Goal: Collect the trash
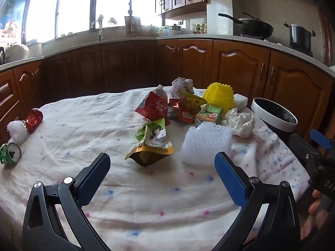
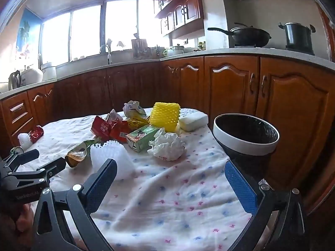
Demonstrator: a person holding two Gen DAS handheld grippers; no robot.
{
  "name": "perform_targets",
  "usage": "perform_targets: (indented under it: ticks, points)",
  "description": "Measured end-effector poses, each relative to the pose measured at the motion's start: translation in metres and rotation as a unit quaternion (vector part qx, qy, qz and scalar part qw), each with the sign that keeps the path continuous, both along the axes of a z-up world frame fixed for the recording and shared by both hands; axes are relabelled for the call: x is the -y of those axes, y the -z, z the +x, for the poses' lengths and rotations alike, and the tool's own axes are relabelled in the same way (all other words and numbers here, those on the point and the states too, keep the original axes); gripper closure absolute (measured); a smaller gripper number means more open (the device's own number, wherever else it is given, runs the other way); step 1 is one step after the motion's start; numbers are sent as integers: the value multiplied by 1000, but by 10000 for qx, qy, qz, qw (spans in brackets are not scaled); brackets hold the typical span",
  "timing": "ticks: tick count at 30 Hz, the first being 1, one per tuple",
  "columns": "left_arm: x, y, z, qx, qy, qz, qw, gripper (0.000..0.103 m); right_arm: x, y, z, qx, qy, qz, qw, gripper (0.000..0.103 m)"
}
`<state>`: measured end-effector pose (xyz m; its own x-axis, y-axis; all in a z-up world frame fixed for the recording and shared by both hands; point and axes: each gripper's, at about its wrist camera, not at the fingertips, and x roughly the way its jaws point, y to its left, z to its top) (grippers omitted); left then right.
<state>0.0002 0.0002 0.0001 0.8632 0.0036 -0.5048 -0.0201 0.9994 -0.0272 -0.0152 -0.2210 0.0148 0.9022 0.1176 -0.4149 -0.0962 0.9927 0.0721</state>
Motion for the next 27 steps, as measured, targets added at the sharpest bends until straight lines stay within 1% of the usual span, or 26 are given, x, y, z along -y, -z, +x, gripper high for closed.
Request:
perform_targets:
  ticks: [3, 4, 10, 12, 27]
  points:
    - [-2, -1, 0, -27, -6, 0, 10000, 1, -2, -1, 1, -15, -28, -54, 10000, 0]
    - [2, -1, 2, -52, 25, 121, 9999, 1, -2, -1, 1, -2, -27, -35, 10000, 0]
    - [6, -1, 10, -25, 43, 190, 9998, 1, -3, -4, -5, 91, -25, -97, 9999, 0]
    - [2, -1, -6, 94, -37, 196, 9998, 1, -4, -4, -6, 99, -31, -114, 9999, 0]
    - [5, -6, -12, 199, -34, 250, 9995, 1, -2, -7, -8, 142, -81, -11, 9999, 0]
